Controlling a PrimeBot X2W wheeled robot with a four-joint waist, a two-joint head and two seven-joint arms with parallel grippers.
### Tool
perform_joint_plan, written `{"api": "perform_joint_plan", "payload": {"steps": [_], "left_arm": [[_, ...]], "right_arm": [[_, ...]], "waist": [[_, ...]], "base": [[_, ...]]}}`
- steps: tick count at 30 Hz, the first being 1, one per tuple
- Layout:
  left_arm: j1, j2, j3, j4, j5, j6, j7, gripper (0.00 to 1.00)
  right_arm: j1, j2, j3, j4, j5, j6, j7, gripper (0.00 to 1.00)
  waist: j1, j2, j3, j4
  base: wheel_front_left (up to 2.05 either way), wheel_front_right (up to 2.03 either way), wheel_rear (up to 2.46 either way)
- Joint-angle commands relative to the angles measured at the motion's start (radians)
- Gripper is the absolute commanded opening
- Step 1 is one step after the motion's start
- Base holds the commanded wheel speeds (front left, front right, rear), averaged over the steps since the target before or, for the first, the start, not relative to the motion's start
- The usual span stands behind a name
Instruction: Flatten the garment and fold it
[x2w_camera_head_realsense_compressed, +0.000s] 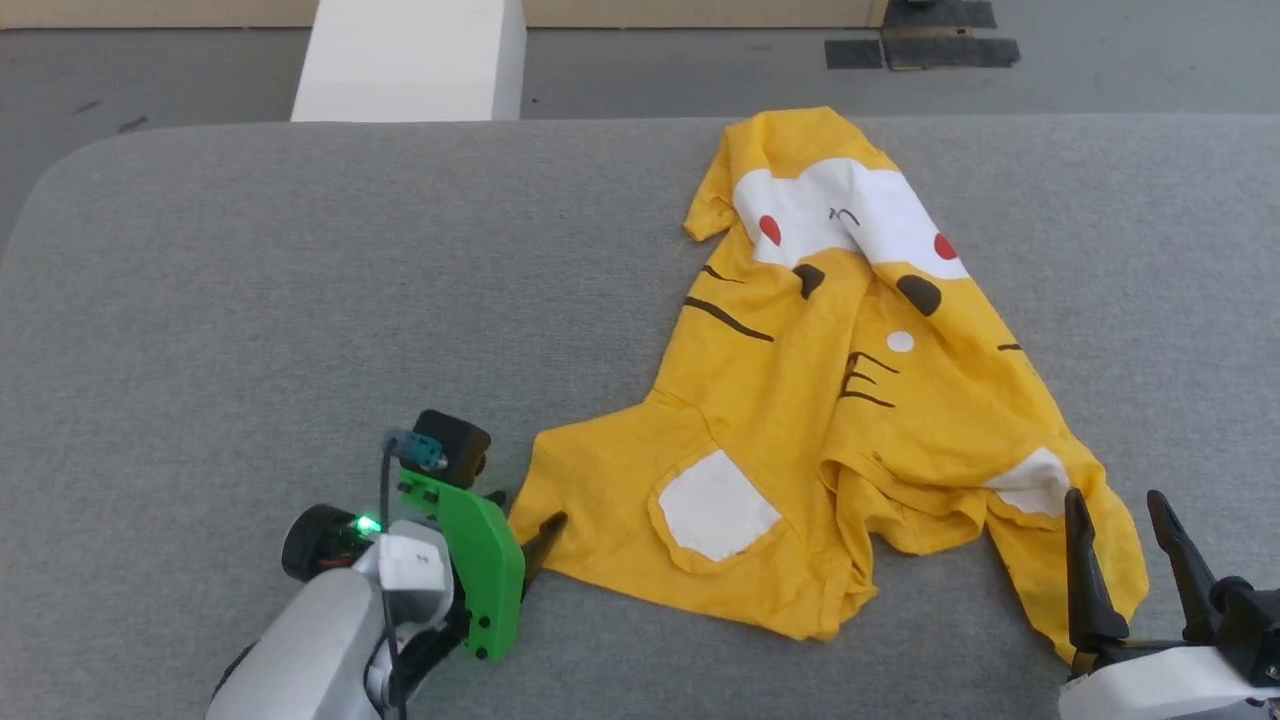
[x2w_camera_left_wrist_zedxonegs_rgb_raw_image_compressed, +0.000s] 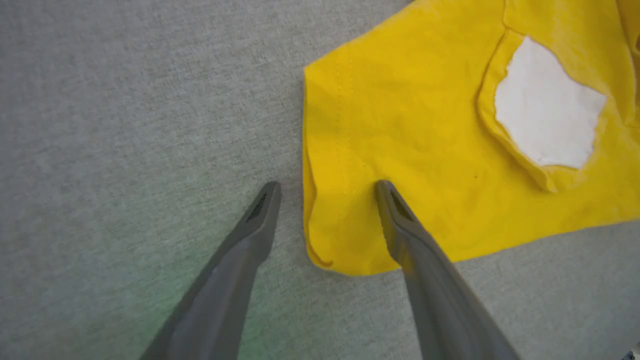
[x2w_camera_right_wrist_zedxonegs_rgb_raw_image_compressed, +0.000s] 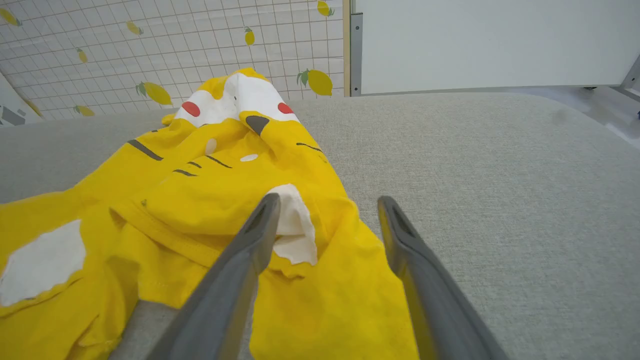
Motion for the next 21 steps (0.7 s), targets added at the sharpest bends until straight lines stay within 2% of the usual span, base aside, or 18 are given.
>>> {"api": "perform_joint_plan", "payload": {"steps": [1,3,5,8,13,16,21], "left_arm": [[0.002,-0.012,-0.007,0.032,-0.025,-0.006,0.018,1.00],[0.012,-0.025,-0.020,0.062,-0.046,-0.010,0.041,1.00],[0.026,-0.033,-0.048,0.089,-0.058,-0.017,0.065,0.00],[0.044,-0.044,-0.076,0.114,-0.082,-0.025,0.080,0.00],[0.033,-0.054,-0.022,0.100,-0.110,-0.017,-0.026,0.00],[0.038,-0.022,0.041,0.066,-0.128,0.001,-0.086,0.00],[0.136,0.087,0.188,-0.037,-0.203,0.049,-0.134,0.00]], "right_arm": [[-0.020,0.001,-0.002,0.006,0.008,-0.002,-0.012,1.00],[-0.022,0.001,-0.004,0.013,0.012,-0.002,-0.017,1.00],[-0.024,0.001,-0.005,0.018,0.014,-0.002,-0.022,1.00],[-0.027,0.001,-0.008,0.020,0.017,-0.002,-0.027,1.00],[-0.034,0.001,-0.024,0.017,0.012,-0.002,-0.029,1.00],[-0.035,0.001,-0.028,0.014,0.006,-0.002,-0.025,1.00],[-0.032,0.001,-0.040,0.004,-0.003,-0.002,-0.012,1.00]], "waist": [[0.0001,-0.0001,0.020,-0.026],[0.0001,-0.0001,0.022,-0.036],[0.0001,-0.0001,0.023,-0.044],[0.0001,-0.0001,0.024,-0.049],[0.0001,-0.0001,0.028,-0.027],[0.0001,-0.0001,0.025,-0.007],[0.0001,-0.0001,0.019,0.036]], "base": [[0.00,0.00,0.00],[0.00,0.00,0.00],[0.00,0.00,0.00],[0.00,0.00,0.00],[0.00,0.00,0.00],[0.00,0.00,0.00],[0.00,0.00,0.00]]}}
